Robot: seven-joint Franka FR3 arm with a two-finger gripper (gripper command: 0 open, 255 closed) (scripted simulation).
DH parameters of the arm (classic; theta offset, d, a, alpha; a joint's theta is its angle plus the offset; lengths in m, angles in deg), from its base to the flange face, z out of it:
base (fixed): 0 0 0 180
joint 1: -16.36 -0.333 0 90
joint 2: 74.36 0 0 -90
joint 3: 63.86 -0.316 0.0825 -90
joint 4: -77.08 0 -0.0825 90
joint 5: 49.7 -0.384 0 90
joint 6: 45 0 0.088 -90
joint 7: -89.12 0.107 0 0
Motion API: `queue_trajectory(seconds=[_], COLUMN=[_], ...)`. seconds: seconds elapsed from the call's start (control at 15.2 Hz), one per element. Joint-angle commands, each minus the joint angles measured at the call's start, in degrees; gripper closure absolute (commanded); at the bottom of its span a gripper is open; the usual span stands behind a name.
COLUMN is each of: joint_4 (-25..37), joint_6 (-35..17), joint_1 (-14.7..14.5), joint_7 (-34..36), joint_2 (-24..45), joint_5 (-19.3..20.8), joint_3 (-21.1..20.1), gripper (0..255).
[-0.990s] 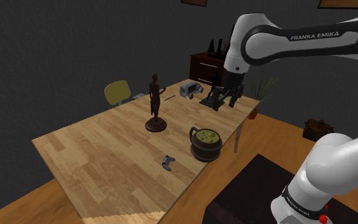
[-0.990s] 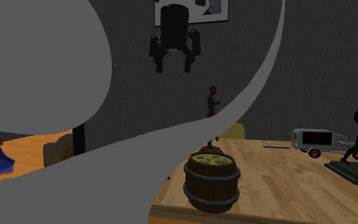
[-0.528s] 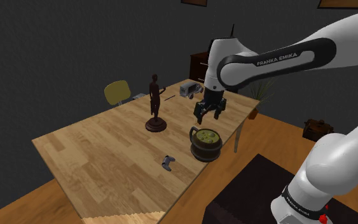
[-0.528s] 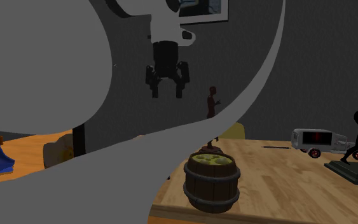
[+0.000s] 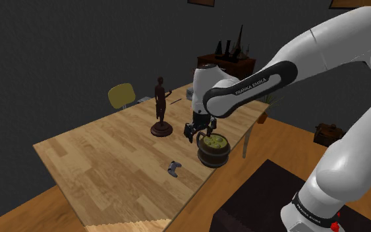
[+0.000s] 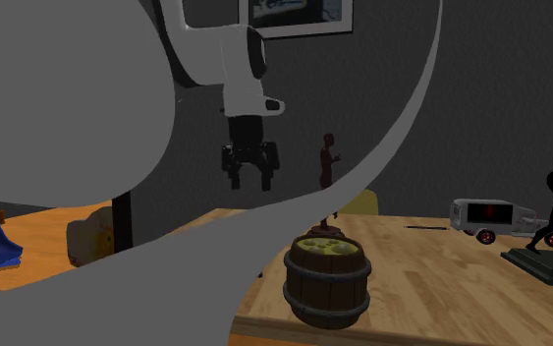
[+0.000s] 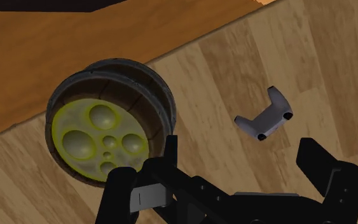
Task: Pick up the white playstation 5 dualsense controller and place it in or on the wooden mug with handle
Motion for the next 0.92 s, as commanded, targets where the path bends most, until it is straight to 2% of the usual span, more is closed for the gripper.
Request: queue_trajectory(seconds=[0.0,0.4,0.86], joint_4=[1.6,9.2,21.5], joint_6=[-2.6,-6.3,-6.9], joint_1=[0.3,-1.5,-7.2], joint_7=[3.9,16.1,26.3], joint_2=[5.0,19.9,36.7], joint_5=[3.3,14.3,23.3], joint_3=[-0.9,-0.7,3.8], gripper=[0,0,0])
